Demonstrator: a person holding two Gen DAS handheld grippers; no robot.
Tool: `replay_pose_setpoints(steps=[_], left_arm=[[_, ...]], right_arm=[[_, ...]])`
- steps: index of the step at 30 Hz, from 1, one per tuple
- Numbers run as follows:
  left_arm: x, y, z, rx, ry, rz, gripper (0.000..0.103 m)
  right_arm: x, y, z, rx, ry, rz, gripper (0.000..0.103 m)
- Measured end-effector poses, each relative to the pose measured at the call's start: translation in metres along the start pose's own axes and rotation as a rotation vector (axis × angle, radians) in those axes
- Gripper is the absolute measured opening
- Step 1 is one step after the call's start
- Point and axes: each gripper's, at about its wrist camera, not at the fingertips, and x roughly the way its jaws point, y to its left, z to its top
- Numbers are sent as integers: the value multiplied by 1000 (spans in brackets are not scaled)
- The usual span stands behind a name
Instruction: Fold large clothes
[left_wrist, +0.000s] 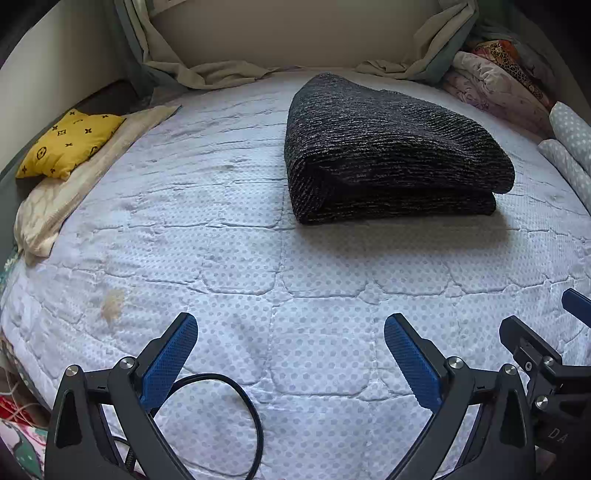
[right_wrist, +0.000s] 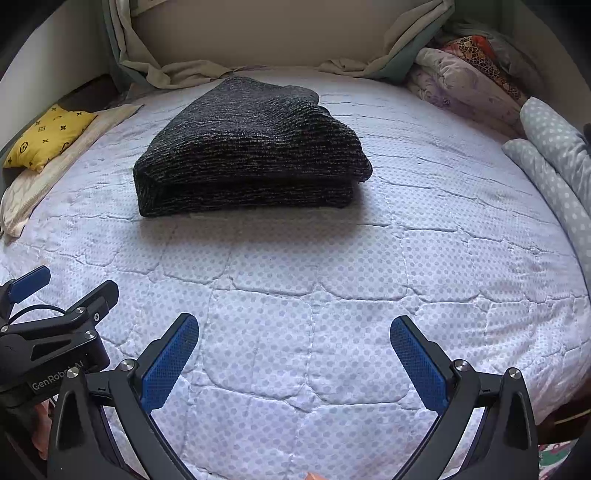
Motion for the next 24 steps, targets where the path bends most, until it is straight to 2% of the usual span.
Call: replay_pose_setpoints(steps=[17,24], left_arm=[[-1,1,0,-2,0,-2,103],[-8,-4,0,21,-40,-9,103]], right_arm=[[0,-1,0,0,2,4,103],[-3,2,0,-17,-21,8,103]])
